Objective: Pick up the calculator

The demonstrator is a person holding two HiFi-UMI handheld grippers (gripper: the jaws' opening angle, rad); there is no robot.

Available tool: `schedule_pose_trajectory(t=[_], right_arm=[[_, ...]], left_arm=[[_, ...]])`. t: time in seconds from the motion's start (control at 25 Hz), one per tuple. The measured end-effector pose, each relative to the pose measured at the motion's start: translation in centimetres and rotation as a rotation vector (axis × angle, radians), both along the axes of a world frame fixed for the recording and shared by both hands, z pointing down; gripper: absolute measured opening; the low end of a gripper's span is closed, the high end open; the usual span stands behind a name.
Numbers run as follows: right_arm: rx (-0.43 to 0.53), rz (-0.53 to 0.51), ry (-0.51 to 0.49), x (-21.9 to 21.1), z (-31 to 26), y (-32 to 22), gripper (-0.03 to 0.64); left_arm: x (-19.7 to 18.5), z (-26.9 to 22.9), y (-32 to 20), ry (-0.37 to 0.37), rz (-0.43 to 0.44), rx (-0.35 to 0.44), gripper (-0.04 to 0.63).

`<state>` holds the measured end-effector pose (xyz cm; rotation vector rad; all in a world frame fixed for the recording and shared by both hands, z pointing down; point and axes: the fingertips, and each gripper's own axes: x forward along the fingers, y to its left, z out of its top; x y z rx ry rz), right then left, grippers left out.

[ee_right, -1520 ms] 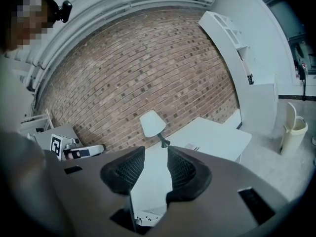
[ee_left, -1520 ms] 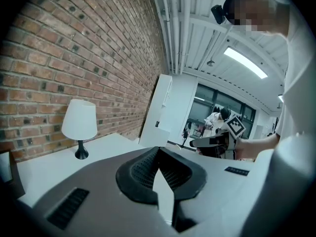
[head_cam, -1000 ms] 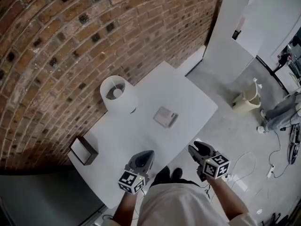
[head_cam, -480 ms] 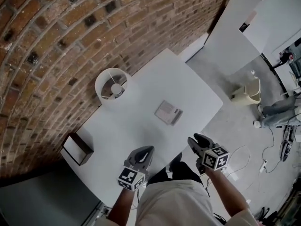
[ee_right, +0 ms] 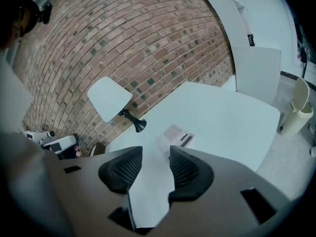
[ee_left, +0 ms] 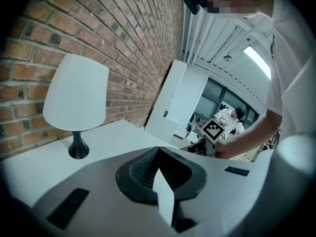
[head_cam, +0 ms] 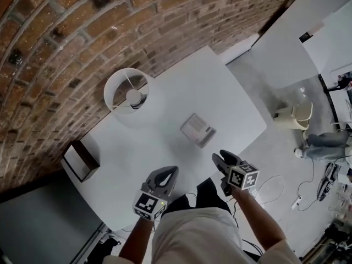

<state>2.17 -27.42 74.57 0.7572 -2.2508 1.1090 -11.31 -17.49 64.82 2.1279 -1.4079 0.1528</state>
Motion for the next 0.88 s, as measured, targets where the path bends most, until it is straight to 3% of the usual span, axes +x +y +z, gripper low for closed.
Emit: schedule_pose_trajectory(t=[0.28,0.56,0.88], right_arm=[[-0.118,-0.029,0.023,-0.9,5.7,-2.7,0.196],[-0.275,0.023,0.018,-1.2,11.4,-4.0,0.204],[-0.38,0.046,-0.05,-3.2,14.7,-4.9,0.209]], left_arm=[[0.6,1.8,-2.5,0.004,-0.071,-0.041,0.014],[0.3,4.2,-3.7,0.005,-0.127,-0.098,0.014],[0.4,7.0,-4.2,-0.012,-0.146,-0.146,0.014]])
